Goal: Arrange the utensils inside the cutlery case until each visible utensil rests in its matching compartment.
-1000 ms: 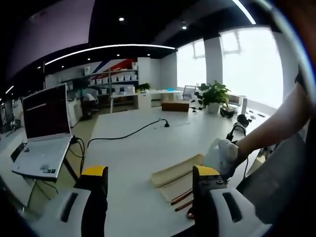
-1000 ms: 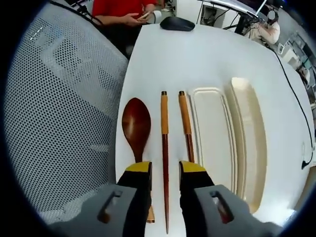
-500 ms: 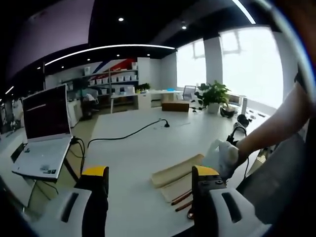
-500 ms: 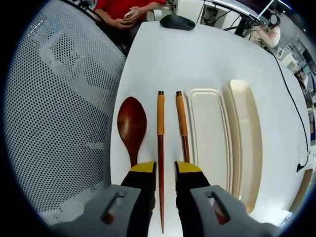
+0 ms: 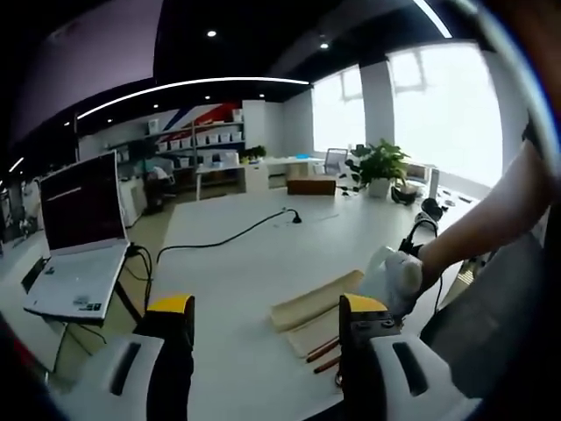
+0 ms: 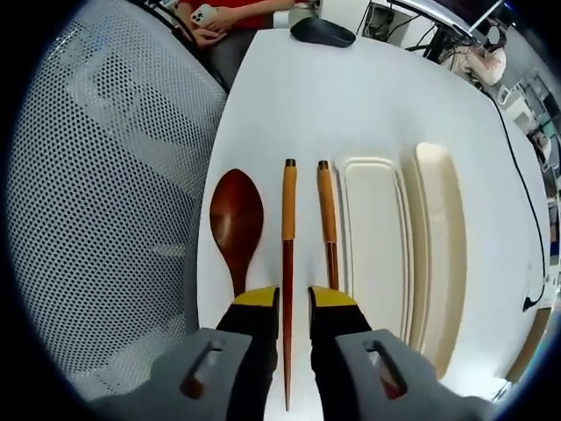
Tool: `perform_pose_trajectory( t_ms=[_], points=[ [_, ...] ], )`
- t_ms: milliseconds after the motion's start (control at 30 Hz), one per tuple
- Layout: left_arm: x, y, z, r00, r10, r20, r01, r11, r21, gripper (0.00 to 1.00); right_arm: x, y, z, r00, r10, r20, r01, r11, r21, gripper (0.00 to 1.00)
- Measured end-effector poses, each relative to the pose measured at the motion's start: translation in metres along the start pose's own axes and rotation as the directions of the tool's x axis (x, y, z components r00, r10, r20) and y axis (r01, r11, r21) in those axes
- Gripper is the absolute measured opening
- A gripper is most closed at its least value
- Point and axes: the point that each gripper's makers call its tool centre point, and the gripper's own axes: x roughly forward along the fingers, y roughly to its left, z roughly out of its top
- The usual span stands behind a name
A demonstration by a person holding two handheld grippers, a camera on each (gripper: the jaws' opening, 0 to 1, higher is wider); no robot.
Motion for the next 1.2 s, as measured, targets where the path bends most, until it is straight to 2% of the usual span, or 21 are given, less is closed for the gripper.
perform_pose_trajectory(
  t_ms=[133,433,667,1200],
  points=[
    [-0.0004,-0.0004,-0.0024,1.000,-0.002,-0.008,0.002,1.000,-0.006,0.69,0.0005,0.0005,0.0010,1.000,0.005,0.016,-0.005,1.000,0.009,0.10],
    [0.0008,-0.0048,-0.0036,1.000,-0.014,-0.015,0.014,1.000,-0.004,0.68,0.0007,-0.0006,0.0004,1.000,0.002,-0.017,-0.002,1.000,-0.017,0.10],
    [0.0000,-0.0048,-0.0031,1.000,-0.009,-0.012,0.009,1.000,-0.006,0.68,0.0014,-0.0007,0.0035,1.000,0.003,0.020,-0.003,1.000,0.007,0.02],
    [-0.0004,-0.0033,-0.0025,1.000,-0.009,-0.010,0.009,1.000,-0.005,0.68,0.0016,0.0000,0.0045,0.999,0.033,-0.022,-0.034,0.999,-0.032,0.00]
  ],
)
